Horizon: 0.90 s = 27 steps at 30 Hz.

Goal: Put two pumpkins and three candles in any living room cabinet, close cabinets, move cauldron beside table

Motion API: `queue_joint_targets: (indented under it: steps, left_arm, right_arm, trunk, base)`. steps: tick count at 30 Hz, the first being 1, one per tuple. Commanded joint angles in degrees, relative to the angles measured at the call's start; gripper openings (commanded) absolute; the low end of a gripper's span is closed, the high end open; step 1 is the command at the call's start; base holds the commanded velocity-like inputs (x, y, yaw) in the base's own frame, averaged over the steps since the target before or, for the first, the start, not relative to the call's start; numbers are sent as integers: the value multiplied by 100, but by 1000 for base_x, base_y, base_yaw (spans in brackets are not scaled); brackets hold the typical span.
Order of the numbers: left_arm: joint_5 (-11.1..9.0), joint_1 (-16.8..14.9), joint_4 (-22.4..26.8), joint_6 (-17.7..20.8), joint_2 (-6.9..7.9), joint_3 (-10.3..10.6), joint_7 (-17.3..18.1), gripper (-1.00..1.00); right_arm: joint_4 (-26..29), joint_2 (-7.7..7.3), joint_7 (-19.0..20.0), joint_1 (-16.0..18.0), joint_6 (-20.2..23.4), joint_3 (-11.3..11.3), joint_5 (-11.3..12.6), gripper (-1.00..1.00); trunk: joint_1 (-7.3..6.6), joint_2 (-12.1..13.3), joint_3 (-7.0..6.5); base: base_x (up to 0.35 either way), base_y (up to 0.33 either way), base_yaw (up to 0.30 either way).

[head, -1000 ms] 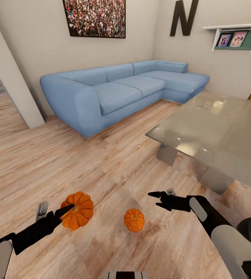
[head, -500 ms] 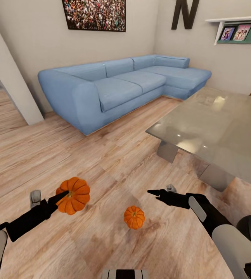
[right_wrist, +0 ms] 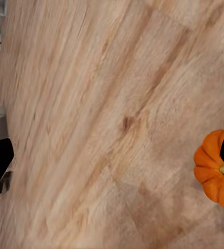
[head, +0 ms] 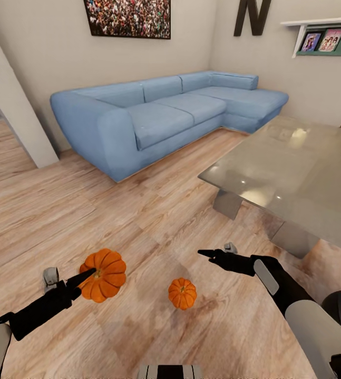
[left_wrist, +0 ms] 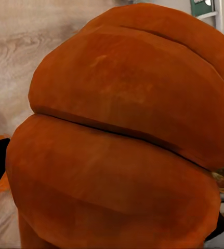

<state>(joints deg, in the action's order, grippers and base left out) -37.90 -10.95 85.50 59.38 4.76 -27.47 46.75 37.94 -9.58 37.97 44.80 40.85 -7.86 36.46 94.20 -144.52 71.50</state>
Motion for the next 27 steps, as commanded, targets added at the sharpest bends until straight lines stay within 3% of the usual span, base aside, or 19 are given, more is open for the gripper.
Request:
queue_joint_targets:
  steps: [1,7,8,23,27]
  left_arm:
    - [-12,-16,-33,36,-8,27,0,-100]
    - [-53,-44,-164,62,-34,111,-160,-100]
    - [-51,-45,-166,62,-34,113,-609,-100]
    - [-44,-34,-174,62,-28,111,-627,-100]
    - [-88,82,41,62,10,105,-460,-100]
  right_arm:
    - [-31,11,-35,36,54,16,61,100]
    - [-225,56,-190,159,126,208,240,100]
    - [-681,57,-190,161,128,253,341,100]
    - [-596,61,-185,169,112,251,345,100]
    - [-560,50,92,167,-270,210,315,100]
  trunk:
    - [1,-4,27]
    - [16,-12,160]
    - [19,-13,182]
    - [58,-33,515]
    - [68,-38,603]
  base:
    - [0,0,0]
    - [0,0,0]
    - [0,0,0]
    - [0,0,0]
    - [0,0,0]
